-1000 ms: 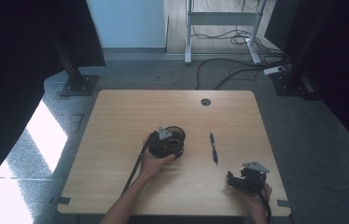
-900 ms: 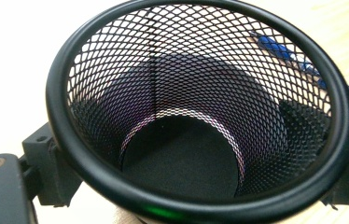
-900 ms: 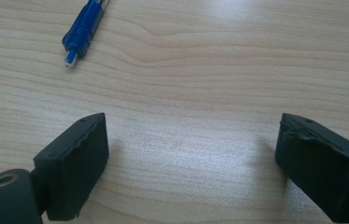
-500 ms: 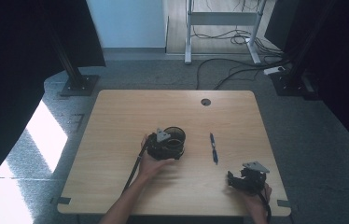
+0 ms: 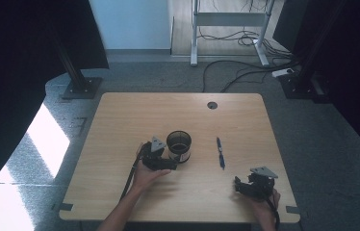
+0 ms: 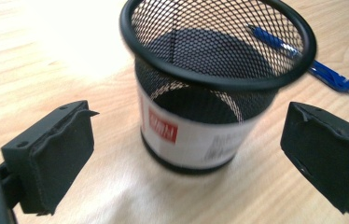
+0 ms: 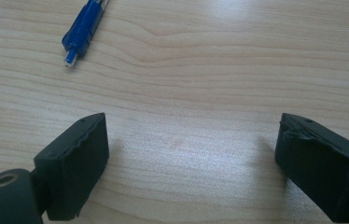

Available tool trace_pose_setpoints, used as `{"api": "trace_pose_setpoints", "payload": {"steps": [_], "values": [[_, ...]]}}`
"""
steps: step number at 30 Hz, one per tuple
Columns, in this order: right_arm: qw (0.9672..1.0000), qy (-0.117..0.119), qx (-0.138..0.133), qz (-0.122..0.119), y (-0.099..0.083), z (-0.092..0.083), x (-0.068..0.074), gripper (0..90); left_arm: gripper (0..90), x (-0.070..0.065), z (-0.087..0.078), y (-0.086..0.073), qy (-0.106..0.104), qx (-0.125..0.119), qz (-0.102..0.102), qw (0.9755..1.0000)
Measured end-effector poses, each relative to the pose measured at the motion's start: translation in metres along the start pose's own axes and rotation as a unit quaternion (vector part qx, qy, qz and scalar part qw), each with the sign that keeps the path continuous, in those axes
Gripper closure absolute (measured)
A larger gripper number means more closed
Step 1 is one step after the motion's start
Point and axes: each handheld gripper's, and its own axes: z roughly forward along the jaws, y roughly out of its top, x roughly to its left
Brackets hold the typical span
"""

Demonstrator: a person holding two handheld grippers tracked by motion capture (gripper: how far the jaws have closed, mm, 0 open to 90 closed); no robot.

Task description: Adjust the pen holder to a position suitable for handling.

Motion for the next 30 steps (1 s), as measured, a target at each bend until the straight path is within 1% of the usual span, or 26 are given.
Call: {"api": "trace_pose_setpoints", "payload": {"steps": [3,5,10,13,15,21,23,26,28,30], "values": [[1.0,0.0,0.0,0.0,0.0,0.0,0.0,9.0,3.2,0.001,-0.01,-0.007,0.001,0.005,0.005,1.0],[1.0,0.0,0.0,0.0,0.0,0.0,0.0,8.9,3.2,0.003,-0.018,-0.012,-0.002,0.007,0.006,1.0],[1.0,0.0,0.0,0.001,0.0,0.0,0.0,8.9,3.6,0.007,-0.04,-0.026,-0.012,0.004,-0.003,0.9999],[1.0,0.0,0.0,0.0,0.0,0.0,0.0,8.9,4.2,0.01,-0.049,-0.035,-0.015,0.005,-0.006,0.9999],[1.0,0.0,0.0,0.001,0.0,0.0,0.0,8.9,4.4,0.012,-0.054,-0.042,-0.018,0.007,-0.012,0.9997],[1.0,0.0,0.0,0.001,0.0,0.0,0.0,8.9,6.0,0.017,-0.062,-0.06,-0.027,0.012,-0.028,0.9992],[1.0,0.0,0.0,0.0,0.0,0.0,0.0,9.0,6.4,0.018,-0.061,-0.065,-0.025,0.023,-0.025,0.9991],[1.0,0.001,-0.001,0.0,0.0,0.0,0.0,9.7,6.9,0.022,-0.062,-0.07,-0.024,0.027,-0.03,0.9989],[1.0,0.002,-0.002,-0.003,0.0,0.0,0.0,11.9,6.9,0.023,-0.062,-0.072,-0.024,0.031,-0.032,0.9987],[1.0,0.001,-0.004,-0.002,0.001,-0.001,0.001,13.3,6.9,0.024,-0.064,-0.072,-0.024,0.029,-0.035,0.9987]]}}
